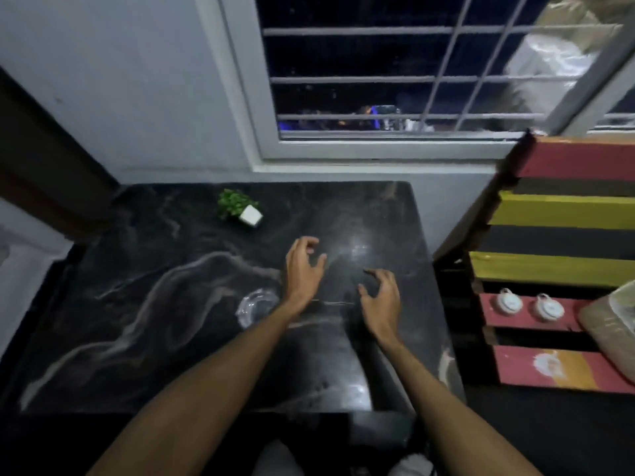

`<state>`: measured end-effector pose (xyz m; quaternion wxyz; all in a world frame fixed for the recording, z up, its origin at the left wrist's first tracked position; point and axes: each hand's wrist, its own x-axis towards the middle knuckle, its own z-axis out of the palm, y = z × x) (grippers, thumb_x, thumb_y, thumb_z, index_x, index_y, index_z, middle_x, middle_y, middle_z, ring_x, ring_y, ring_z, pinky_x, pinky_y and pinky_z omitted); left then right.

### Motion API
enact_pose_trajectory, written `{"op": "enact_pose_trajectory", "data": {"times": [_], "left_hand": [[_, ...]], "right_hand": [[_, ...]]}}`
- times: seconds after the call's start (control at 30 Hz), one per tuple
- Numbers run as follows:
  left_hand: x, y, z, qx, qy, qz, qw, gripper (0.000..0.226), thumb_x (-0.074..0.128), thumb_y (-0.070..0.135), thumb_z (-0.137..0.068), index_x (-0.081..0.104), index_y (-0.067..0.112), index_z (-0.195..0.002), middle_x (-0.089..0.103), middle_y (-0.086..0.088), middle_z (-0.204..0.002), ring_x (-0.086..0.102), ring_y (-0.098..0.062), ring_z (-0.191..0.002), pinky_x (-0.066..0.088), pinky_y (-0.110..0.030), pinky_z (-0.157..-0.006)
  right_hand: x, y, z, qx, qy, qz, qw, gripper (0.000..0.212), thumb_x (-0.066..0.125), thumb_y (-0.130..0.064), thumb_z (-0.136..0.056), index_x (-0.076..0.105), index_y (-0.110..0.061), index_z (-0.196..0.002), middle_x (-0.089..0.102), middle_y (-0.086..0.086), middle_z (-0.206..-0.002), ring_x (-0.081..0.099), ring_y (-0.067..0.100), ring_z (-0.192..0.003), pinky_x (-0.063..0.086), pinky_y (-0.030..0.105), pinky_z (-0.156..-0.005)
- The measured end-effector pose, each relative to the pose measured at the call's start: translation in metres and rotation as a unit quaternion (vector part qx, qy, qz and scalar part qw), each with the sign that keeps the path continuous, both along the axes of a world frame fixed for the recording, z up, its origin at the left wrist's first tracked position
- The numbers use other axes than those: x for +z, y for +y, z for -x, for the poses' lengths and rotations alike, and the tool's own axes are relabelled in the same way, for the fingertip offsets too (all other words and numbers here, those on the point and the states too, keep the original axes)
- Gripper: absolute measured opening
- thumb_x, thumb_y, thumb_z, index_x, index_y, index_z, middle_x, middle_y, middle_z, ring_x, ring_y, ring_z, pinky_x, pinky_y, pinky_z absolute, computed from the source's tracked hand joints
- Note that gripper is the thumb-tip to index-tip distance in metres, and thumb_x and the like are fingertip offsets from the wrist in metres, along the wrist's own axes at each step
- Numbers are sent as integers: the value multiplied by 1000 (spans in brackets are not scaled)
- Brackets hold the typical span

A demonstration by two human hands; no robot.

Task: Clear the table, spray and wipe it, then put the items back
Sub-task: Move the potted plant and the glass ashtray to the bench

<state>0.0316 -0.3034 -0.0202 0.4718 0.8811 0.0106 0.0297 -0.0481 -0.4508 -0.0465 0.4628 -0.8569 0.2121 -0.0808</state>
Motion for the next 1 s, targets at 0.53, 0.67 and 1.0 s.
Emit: {"op": "enact_pose_trajectory", "data": {"times": [0.53, 0.67, 1.0], "left_hand": [[-41, 193, -39, 49, 136, -10, 989, 22, 71, 4, -89, 65, 3, -110, 69, -12, -107, 65, -20, -91, 56, -30, -81], [-52, 188, -62, 84, 178, 15, 980, 24, 72, 6, -88, 65, 1, -110, 71, -15, -107, 70, -27, -95, 55, -31, -82], [-55, 149, -170, 248, 247, 121, 929, 77, 85, 41, -76, 57, -3, -132, 54, -25, -141, 45, -36, -136, 37, -39, -111]], "right_hand": [[-24, 178, -52, 193, 175, 117, 958, 13, 69, -9, -81, 68, -10, -94, 65, 13, -105, 63, 30, -99, 42, 28, -78], [-28, 176, -66, 173, 174, 133, 960, 10, 64, -5, -77, 71, -7, -84, 74, 17, -92, 68, 35, -88, 44, 33, -71], [-21, 154, -107, 33, 118, 103, 987, 11, 69, -6, -80, 78, -9, -85, 77, 12, -83, 71, 30, -79, 52, 33, -72]]}}
